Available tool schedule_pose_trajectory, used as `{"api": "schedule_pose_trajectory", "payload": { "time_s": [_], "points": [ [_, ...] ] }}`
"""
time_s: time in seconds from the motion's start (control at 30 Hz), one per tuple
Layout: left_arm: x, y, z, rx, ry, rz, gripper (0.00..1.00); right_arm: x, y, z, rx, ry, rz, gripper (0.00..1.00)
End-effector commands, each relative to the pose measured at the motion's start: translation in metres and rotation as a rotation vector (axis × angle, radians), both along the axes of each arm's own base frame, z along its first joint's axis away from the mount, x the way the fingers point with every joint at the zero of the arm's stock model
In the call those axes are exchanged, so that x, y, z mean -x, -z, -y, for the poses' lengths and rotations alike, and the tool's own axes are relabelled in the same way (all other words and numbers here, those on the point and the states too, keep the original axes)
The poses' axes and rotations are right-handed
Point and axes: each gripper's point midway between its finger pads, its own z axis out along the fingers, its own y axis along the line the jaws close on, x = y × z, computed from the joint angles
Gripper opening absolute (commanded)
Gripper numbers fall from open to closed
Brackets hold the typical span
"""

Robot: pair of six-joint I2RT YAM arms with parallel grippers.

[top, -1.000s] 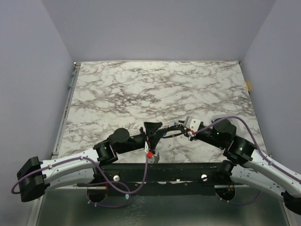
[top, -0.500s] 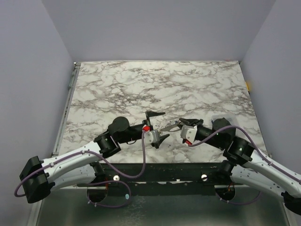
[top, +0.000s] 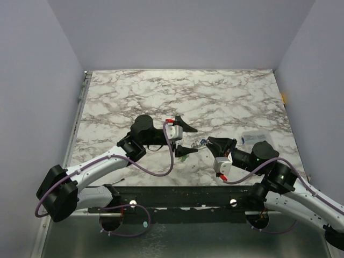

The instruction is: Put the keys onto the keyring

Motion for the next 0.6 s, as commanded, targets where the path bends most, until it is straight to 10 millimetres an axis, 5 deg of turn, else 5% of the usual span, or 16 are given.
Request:
{"api": "schedule_pose_trajectory", "payload": {
  "time_s": [0.0, 0.57],
  "points": [
    [0.025, -0.009, 0.01, 0.02, 0.182, -0.07, 0.75, 0.006, -0.013, -0.001, -0.012, -0.044, 0.084, 0.01],
    [0.016, -0.005, 0.034, 0.072, 0.007, 0.22, 0.75, 0.02, -0.034, -0.01, -0.096, -0.132, 0.112, 0.01]
  ]
}}
